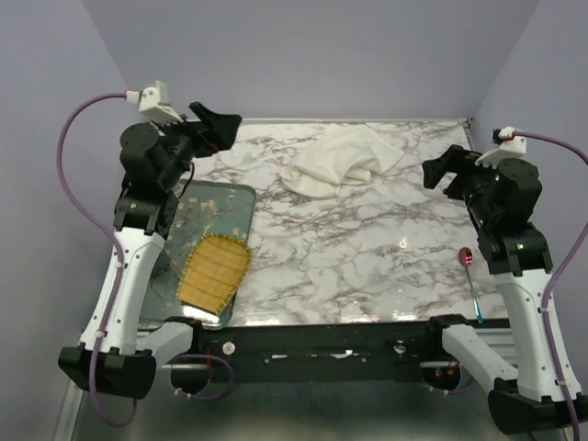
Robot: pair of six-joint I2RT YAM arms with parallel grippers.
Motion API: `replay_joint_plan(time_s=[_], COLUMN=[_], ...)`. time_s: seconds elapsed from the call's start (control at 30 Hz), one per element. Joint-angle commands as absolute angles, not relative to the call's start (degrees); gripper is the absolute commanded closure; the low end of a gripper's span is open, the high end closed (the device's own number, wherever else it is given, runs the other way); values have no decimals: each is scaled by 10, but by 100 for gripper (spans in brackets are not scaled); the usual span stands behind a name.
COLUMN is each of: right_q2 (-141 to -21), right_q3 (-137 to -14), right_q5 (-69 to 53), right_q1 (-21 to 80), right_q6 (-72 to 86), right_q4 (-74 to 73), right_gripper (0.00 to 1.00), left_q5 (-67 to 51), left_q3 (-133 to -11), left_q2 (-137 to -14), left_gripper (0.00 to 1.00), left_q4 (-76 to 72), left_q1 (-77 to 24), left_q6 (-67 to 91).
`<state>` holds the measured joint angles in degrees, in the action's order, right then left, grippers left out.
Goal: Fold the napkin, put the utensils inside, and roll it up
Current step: Flatten the napkin out
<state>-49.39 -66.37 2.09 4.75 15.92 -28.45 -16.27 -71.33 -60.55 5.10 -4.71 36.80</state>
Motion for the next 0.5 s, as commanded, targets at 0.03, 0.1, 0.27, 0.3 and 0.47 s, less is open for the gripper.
replay_joint_plan(time_s=[0.03,0.1,0.27,0.3,0.47], right_q2=[-594,-648,-755,-775,-908], right_q3=[-684,-695,-703,-717,-764], right_q5=[-27,-48,-105,-103,-118], right_q1=[45,45,44,43,35], right_q6=[189,199,203,205,213], right_q4=[-302,-304,-270,-271,-265], right_gripper=[0,0,0,0,0], left_q5=[-5,46,170,183,243], left_q3=[-815,-817,-833,-851,-1002], left_q2=[-708,-751,-882,-907,-1139], left_gripper=[4,5,6,6,4], left_q4=[198,207,215,216,299], left_q1=[-232,-270,-383,-396,-445], left_q6=[240,233,186,178,149])
